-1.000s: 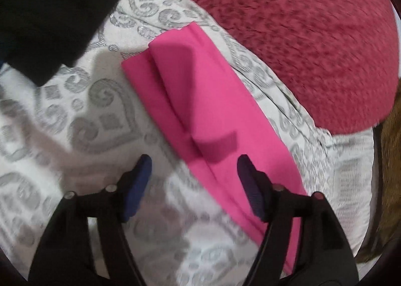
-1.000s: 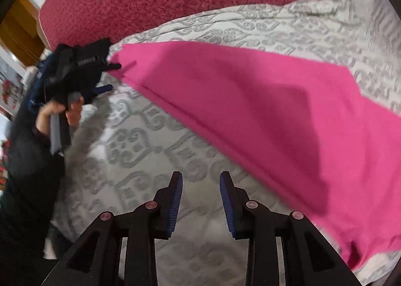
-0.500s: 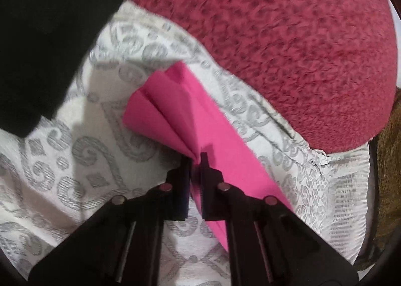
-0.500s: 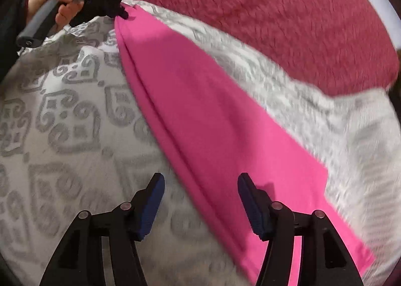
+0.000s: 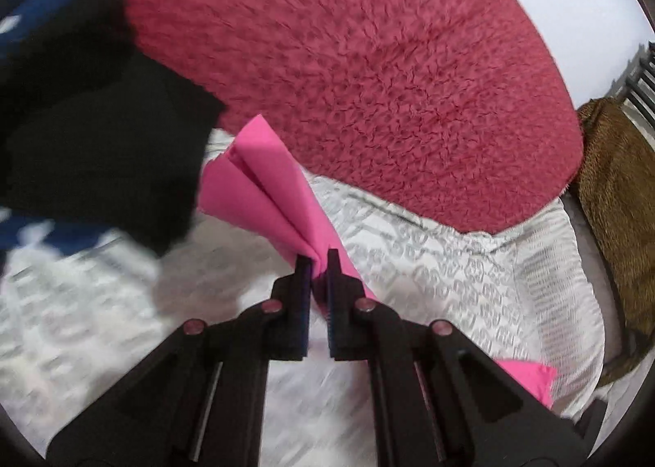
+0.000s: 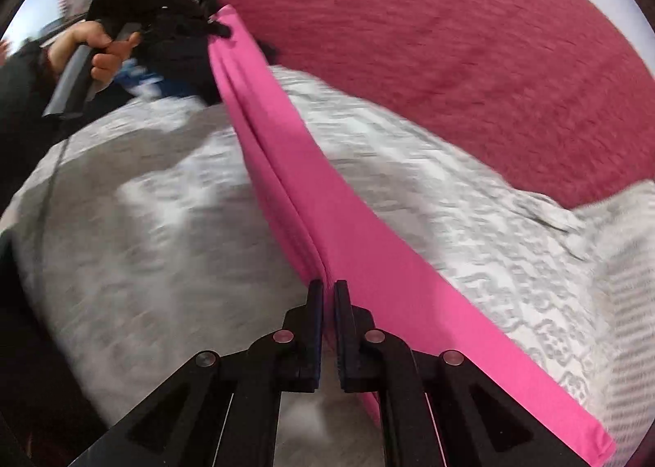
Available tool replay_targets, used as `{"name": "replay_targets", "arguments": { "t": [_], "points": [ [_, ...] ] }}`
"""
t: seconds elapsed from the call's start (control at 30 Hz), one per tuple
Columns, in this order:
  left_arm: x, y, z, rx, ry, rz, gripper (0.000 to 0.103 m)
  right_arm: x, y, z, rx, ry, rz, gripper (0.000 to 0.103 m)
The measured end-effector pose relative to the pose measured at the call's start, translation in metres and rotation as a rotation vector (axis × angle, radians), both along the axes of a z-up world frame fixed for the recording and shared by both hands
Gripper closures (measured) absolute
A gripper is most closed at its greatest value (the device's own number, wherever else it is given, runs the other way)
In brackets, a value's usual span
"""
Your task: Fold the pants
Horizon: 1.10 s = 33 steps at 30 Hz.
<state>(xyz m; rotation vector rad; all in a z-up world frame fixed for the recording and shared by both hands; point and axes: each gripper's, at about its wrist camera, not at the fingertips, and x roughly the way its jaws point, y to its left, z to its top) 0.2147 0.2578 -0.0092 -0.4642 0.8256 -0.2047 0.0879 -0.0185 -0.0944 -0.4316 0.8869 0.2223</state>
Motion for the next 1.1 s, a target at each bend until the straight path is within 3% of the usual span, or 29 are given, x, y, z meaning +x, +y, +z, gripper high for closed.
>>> {"name": "replay_targets", "arguments": {
  "t": [0.1,0.3,0.33,0.37,0.47,0.53,0.7,0.83,0.9,0.93,0.97,1.03,1.1],
  "points": [
    [-0.047,0.034,-0.017,0.011,0.034,0.034,0.095,-0.017,0.018,-0.012,0.005,0.054,0.069,0.099],
    [-0.109,0.087,-0.096,0.002,0.250,0.142,0.088,-0.033,0.046,-0.056,-0.046,0.173,0.125,0.093],
    [-0.115,0.089,-0.097,0.023,0.253,0.162,0.085,-0.033,0.048,-0.058,-0.054,0.183,0.121,0.091],
    [-0.124,0.094,-0.093,0.091,0.238,0.212,0.077,-0.033,0.047,-0.056,-0.044,0.189,0.115,0.089],
    [-0.140,0.110,-0.076,0.173,0.178,0.304,0.057,-0.033,0.042,-0.038,0.038,0.185,0.090,0.069],
    [-0.145,0.125,-0.069,0.147,0.139,0.315,0.057,-0.029,0.041,-0.027,0.074,0.162,0.058,0.049],
    [-0.139,0.139,-0.074,0.109,0.138,0.291,0.057,-0.001,0.058,-0.013,0.118,0.151,-0.035,0.049],
    [-0.127,0.134,-0.104,-0.039,0.228,0.229,0.057,0.016,0.088,-0.012,0.156,0.175,-0.013,0.049],
    [-0.123,0.132,-0.110,-0.084,0.199,0.229,0.057,0.025,0.104,-0.013,0.152,0.180,0.011,0.049],
    [-0.120,0.132,-0.111,-0.116,0.180,0.223,0.073,0.031,0.113,-0.015,0.151,0.188,0.026,0.049],
    [-0.116,0.134,-0.115,-0.172,0.174,0.219,0.098,0.036,0.119,-0.016,0.152,0.194,0.037,0.049],
    [-0.116,0.139,-0.114,-0.215,0.145,0.242,0.099,0.055,0.132,-0.015,0.170,0.217,0.064,0.049],
    [-0.128,0.140,-0.096,-0.198,0.016,0.244,0.099,0.080,0.143,-0.013,0.198,0.236,0.064,0.049]
  ]
}}
